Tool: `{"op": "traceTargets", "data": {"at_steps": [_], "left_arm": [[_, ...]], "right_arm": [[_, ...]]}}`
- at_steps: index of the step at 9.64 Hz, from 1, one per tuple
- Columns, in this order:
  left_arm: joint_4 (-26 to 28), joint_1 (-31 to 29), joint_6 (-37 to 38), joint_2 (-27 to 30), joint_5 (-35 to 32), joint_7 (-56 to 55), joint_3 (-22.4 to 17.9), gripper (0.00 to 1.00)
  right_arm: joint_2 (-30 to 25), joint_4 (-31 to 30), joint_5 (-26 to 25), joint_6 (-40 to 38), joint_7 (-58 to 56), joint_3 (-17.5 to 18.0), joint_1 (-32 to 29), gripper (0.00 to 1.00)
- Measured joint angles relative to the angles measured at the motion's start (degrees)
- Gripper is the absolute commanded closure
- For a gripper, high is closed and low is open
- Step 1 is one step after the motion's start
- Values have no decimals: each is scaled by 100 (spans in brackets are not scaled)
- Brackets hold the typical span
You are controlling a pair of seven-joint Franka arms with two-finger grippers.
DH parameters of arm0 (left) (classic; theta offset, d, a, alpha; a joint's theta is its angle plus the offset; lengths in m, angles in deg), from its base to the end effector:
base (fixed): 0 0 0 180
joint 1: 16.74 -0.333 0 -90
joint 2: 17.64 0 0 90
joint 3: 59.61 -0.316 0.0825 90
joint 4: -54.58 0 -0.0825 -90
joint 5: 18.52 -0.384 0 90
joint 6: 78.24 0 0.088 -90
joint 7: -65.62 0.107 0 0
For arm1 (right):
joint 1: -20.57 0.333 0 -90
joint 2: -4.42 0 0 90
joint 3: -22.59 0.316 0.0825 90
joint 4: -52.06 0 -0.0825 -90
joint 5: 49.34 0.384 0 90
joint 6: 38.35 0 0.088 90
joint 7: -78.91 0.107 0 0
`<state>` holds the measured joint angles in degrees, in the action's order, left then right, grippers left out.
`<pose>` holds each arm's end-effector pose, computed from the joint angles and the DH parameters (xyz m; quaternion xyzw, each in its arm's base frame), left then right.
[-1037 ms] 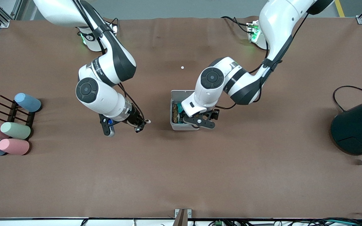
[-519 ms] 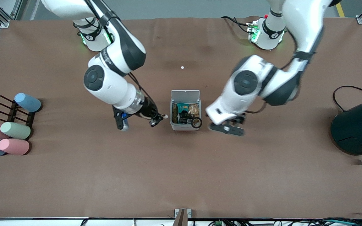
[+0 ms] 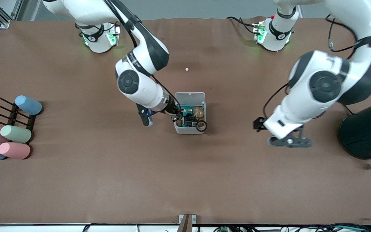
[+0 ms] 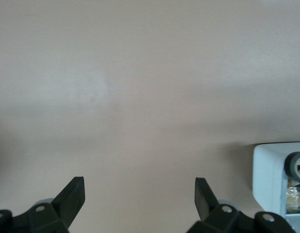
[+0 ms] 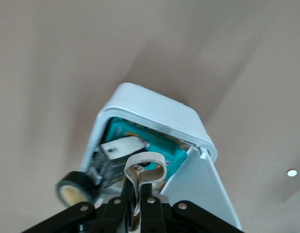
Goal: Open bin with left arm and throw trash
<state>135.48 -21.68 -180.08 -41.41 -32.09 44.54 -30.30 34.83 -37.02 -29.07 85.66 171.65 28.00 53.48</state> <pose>0.6411 -0.2062 0.4880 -0.9993 0.0345 -0.0078 0.0148 0.5495 0.4391 0.3509 -0.8252 0.5364 0.1414 0.1068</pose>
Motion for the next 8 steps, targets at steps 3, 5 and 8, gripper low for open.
{"op": "traceTargets", "data": {"at_steps": [3, 5, 8], "left_arm": [[-175, -85, 670, 616, 7, 97, 10, 0], [-168, -28, 908, 1055, 195, 127, -149, 0], [365, 381, 1084, 1833, 779, 817, -1327, 0]], "right_arm": [[43, -40, 0, -8, 8, 1, 70, 63], [47, -56, 0, -9, 9, -9, 85, 57], [49, -61, 0, -206, 7, -59, 78, 54]]}}
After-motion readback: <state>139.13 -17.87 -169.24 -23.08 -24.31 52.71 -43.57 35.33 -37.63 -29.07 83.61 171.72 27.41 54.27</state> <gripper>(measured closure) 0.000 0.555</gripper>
